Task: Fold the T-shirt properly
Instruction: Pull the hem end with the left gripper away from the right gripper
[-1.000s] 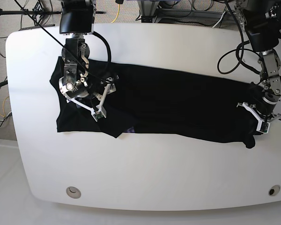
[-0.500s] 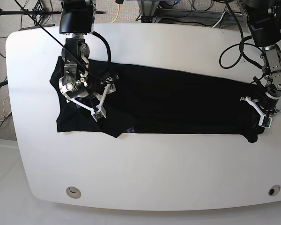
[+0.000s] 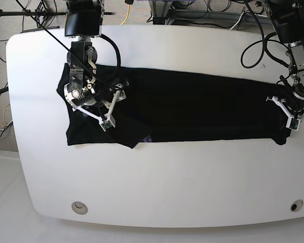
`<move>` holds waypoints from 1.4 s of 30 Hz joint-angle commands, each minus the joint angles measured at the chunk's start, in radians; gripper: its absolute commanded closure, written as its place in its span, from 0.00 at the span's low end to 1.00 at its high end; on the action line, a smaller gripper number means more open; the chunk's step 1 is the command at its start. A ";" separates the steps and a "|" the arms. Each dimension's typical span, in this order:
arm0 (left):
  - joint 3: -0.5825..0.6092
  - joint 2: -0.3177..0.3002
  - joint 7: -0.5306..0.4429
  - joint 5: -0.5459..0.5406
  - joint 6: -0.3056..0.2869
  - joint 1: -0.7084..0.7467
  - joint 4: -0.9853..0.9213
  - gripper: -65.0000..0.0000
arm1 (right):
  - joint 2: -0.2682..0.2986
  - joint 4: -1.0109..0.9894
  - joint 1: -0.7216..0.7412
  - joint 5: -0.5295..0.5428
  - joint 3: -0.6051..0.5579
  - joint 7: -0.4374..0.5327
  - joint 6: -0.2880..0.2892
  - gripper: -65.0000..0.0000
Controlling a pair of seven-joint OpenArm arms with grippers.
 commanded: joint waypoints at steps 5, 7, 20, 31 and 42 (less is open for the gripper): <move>-0.040 -0.015 -0.004 0.043 0.008 -0.022 0.016 0.95 | 0.005 0.013 0.019 0.008 0.002 0.016 0.000 0.33; -0.043 -0.012 -0.004 0.053 0.008 -0.021 0.016 0.95 | 0.005 0.013 0.019 0.008 0.002 0.016 0.000 0.33; -0.043 0.031 -0.004 0.053 0.012 -0.022 -0.078 0.95 | 0.005 0.013 0.019 0.008 0.002 0.016 0.000 0.33; -0.043 0.035 -0.006 0.053 0.156 -0.022 -0.090 0.52 | 0.005 0.013 0.018 0.008 0.002 0.016 0.000 0.33; -0.044 0.027 -0.010 0.051 0.242 -0.064 -0.075 0.23 | 0.005 0.013 0.019 0.008 0.002 0.016 0.000 0.33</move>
